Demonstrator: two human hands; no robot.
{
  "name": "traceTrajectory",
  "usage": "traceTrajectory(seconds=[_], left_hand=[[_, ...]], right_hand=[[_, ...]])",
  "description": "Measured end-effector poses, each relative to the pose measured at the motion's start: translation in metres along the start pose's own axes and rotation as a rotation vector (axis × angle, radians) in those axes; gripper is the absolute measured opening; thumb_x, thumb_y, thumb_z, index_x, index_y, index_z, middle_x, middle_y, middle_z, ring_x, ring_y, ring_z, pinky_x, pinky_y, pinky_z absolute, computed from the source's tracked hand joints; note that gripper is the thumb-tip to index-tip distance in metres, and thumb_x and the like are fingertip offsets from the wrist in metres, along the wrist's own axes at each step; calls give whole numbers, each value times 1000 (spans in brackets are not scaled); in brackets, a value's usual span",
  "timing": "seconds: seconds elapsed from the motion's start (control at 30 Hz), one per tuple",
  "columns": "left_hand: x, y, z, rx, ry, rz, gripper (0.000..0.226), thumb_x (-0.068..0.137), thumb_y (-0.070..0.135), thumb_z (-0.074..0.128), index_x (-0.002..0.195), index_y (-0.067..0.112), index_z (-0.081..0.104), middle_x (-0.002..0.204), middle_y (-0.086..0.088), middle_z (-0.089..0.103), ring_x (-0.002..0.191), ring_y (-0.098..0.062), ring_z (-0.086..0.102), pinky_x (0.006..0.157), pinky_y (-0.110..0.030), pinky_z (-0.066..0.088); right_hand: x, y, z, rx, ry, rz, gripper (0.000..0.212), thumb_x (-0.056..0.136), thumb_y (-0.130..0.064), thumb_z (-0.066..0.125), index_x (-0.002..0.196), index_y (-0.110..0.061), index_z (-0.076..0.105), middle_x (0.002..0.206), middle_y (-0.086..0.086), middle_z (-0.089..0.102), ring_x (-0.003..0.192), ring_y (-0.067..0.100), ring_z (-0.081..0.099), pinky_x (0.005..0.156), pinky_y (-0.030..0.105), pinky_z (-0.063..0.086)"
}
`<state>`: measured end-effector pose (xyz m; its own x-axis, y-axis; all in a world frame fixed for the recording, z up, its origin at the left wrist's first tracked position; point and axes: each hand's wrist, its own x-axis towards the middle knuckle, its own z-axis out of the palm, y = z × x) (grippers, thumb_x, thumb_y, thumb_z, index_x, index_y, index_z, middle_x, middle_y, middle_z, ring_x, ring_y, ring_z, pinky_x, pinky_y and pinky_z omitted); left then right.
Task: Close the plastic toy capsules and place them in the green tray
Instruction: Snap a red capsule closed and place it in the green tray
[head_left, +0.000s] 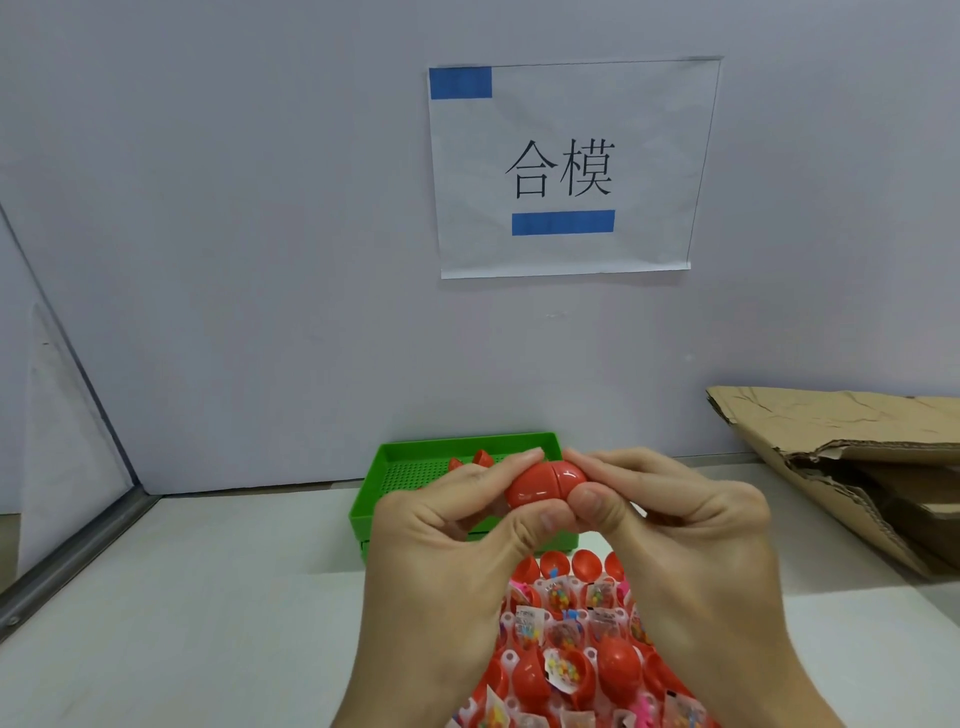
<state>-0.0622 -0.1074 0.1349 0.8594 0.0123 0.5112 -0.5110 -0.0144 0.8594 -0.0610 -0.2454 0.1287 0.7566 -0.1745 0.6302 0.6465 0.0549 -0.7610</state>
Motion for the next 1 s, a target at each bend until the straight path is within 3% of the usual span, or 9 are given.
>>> traceTrajectory(seconds=[0.17,0.33,0.57,0.77,1.0], left_hand=[[0,-2,-3,-58,-26,-54,31,60,39,77,91,41,78,91,6,78,89,-11,74,74,-20,59],[0,0,-5,-57,-126,-47,35,68,35,77,104,36,76,96,3,78,94,-14,74,78,-21,58],[0,-1,-7,12,-95,-15,36,65,35,77,100,35,77,92,1,77,92,-18,73,78,-25,59],[3,-1,-11,165,-64,0,40,49,45,77,89,50,74,85,12,75,88,-7,70,85,-32,58],[1,-3,-5,224,-76,-14,30,51,42,76,81,44,76,82,16,74,85,-6,70,78,-21,57]], right_hand=[[2,3,-5,-2,-143,80,26,72,-18,72,97,-19,79,94,-2,77,89,15,74,74,22,60],[2,4,-9,-69,-108,54,28,66,-15,76,94,-19,79,91,-2,77,86,14,74,73,22,60],[1,5,-7,-66,-85,-8,24,66,-12,74,88,-22,79,85,-7,77,80,9,74,70,17,58],[3,7,-9,-324,-118,-127,28,69,-17,75,95,-25,77,85,-16,75,79,1,71,69,11,55],[4,14,-16,-519,-122,-212,24,72,-2,79,92,-15,81,80,-13,75,76,1,69,67,8,53]])
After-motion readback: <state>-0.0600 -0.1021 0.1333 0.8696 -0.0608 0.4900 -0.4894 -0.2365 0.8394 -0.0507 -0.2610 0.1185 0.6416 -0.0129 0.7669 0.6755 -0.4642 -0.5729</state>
